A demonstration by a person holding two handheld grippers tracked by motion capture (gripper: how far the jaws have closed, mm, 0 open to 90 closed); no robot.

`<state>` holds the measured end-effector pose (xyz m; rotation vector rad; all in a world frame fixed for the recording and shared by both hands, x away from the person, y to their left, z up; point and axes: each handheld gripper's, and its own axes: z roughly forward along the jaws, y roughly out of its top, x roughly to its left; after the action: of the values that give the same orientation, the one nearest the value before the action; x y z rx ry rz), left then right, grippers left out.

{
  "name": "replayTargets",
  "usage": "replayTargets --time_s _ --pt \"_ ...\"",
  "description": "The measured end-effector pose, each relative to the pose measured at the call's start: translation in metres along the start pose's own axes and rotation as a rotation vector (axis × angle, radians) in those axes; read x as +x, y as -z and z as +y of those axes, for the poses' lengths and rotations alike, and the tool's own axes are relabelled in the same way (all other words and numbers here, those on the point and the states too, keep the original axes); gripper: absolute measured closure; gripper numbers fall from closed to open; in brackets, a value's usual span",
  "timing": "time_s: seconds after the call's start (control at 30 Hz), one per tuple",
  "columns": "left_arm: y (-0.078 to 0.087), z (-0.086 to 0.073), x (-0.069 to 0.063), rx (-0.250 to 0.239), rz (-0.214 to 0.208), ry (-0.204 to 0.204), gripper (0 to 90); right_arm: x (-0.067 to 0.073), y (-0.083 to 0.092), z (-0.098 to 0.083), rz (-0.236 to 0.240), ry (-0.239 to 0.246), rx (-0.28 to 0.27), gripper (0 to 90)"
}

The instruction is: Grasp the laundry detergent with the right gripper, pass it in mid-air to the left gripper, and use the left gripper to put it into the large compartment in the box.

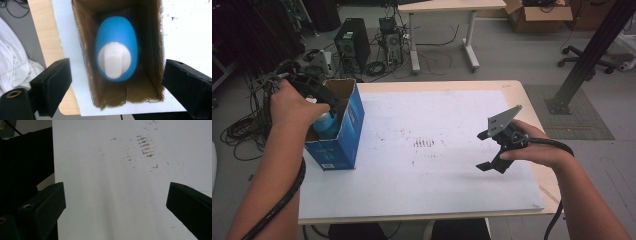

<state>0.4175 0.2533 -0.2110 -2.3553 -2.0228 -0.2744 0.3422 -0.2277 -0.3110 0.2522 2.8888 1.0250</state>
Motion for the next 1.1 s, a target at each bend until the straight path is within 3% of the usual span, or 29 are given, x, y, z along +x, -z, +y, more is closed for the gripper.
replayTargets --time_s 0.27,0.5,0.83,0.97,1.1 --pt "0.019 0.0 -0.01 -0.02 -0.012 -0.053 4.7 0.001 0.004 0.002 -0.004 0.006 0.002 2.4" --pt "0.035 0.002 -0.027 -0.034 -0.026 -0.134 0.2 0.0 0.007 0.007 -0.008 0.011 0.004 2.4" --pt "0.061 0.009 -0.068 -0.058 -0.071 -0.35 0.2 -0.005 0.016 0.013 -0.018 0.02 0.022 2.4" --pt "0.069 0.011 -0.083 -0.086 -0.068 -0.421 0.2 -0.008 0.022 0.019 -0.024 0.035 0.046 2.4" --pt "0.073 0.011 -0.095 -0.078 -0.101 -0.497 0.2 -0.01 0.028 0.026 -0.022 0.057 0.082 2.5"
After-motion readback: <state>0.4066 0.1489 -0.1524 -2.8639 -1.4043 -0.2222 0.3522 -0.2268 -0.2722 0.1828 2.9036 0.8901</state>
